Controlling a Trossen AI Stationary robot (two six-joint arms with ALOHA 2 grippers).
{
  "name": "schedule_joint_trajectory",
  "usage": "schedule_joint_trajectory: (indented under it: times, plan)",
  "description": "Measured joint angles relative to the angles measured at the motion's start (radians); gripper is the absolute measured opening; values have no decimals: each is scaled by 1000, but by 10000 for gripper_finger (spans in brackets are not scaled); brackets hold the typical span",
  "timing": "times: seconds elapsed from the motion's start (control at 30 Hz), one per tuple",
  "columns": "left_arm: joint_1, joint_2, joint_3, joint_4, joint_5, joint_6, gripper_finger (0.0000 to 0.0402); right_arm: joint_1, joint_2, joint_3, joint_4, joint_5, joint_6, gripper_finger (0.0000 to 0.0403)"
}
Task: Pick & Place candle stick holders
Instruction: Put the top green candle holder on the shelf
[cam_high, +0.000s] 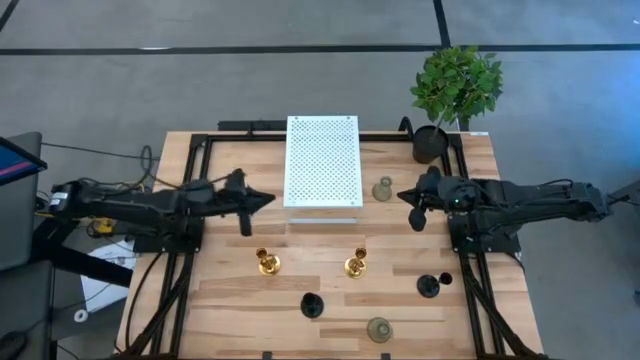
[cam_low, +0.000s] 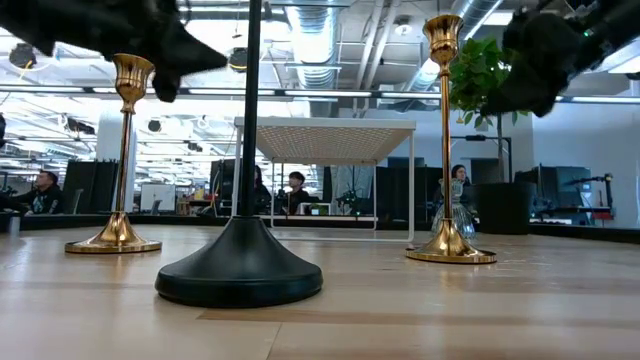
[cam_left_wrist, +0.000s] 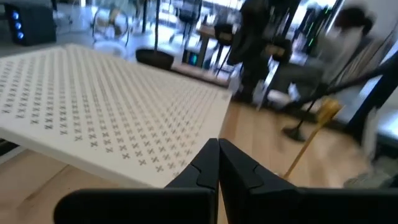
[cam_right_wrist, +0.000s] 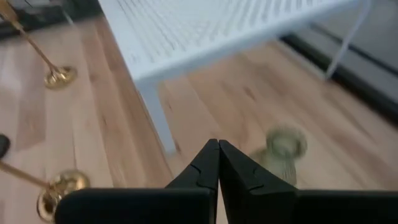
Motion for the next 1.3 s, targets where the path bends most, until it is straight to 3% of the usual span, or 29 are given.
schedule_joint_trajectory:
  times: [0.13,0.27,0.37,0.57,0.83,1.3]
  plan:
    - [0,87,60,4,0,6,3,20,18,0,-53,0,25,0]
    - [-13,93,101,5,-1,56,3,44,53,0,-56,2,28,0]
    - [-26,56,127,-47,-17,87,3,52,87,0,-56,6,28,0]
    - [-52,-55,177,-314,-131,90,3,51,163,0,-57,103,29,0]
    - [-60,-159,179,-324,-135,90,4,50,254,0,-45,162,54,0]
    - [-60,-170,179,-394,-135,87,5,49,451,0,104,161,-32,14]
